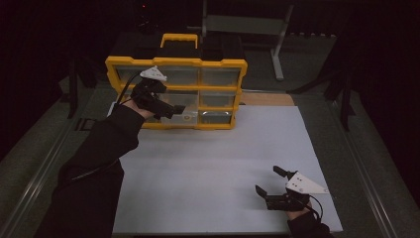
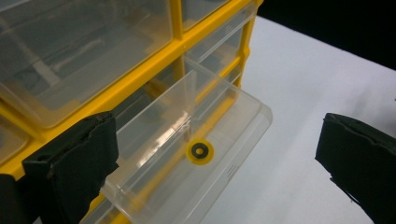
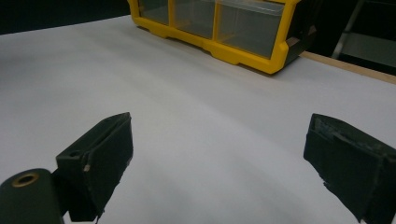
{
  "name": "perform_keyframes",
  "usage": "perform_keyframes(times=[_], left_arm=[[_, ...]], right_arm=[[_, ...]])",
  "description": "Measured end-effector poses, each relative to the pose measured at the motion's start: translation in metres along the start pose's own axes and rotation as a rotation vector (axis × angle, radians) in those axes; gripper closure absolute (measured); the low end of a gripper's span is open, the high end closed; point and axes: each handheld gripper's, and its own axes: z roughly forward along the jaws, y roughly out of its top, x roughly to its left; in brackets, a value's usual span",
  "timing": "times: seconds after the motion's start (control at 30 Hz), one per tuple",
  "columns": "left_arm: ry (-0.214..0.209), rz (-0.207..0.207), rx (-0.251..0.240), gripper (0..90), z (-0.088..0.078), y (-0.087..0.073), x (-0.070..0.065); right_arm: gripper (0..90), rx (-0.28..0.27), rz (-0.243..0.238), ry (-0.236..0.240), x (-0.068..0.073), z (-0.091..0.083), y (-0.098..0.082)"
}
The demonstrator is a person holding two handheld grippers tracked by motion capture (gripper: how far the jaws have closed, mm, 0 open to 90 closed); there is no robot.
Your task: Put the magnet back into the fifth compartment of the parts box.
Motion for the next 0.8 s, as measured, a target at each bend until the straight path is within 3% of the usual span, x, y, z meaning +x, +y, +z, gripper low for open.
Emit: perform_keyframes(times=[0.1,0.2,0.3,0.63,0.8], left_arm=[[-0.005,0.002,-0.029,0.0,-0.003,-0.001,-0.001],[-0.036,-0.002,-0.045,0.0,-0.004,-0.003,-0.003],[-0.032,-0.010,-0.066,0.0,-0.004,-0.005,-0.004],[-0.029,-0.007,-0.090,0.0,-0.011,-0.007,-0.009],[-0.049,-0.004,-0.095,0.0,-0.015,-0.012,-0.011]], right_arm=[[8.5,0.000,-0.006,-0.001,0.000,0.000,0.001],[8.5,0.000,-0.009,-0.001,0.001,0.000,0.001],[8.5,0.000,-0.013,0.002,0.001,0.000,0.001],[8.5,-0.002,-0.019,0.006,0.002,0.000,0.003],[8.5,-0.003,-0.018,0.006,0.002,0.000,0.003]])
